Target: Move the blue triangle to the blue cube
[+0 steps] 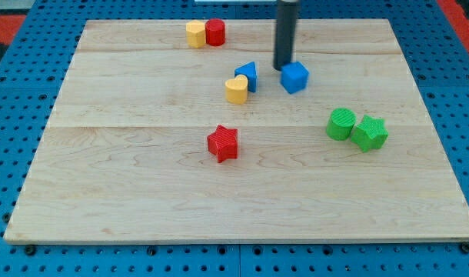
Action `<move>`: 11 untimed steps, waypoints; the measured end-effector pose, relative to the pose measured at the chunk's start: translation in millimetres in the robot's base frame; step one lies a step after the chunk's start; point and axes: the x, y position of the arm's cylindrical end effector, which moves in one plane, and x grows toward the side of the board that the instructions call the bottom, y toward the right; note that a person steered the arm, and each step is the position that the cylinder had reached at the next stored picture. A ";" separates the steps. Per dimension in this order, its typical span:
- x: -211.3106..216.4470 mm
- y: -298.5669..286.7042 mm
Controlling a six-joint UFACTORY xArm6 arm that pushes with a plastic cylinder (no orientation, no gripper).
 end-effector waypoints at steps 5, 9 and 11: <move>-27.0 -77.9; 20.2 -27.6; 59.7 -47.4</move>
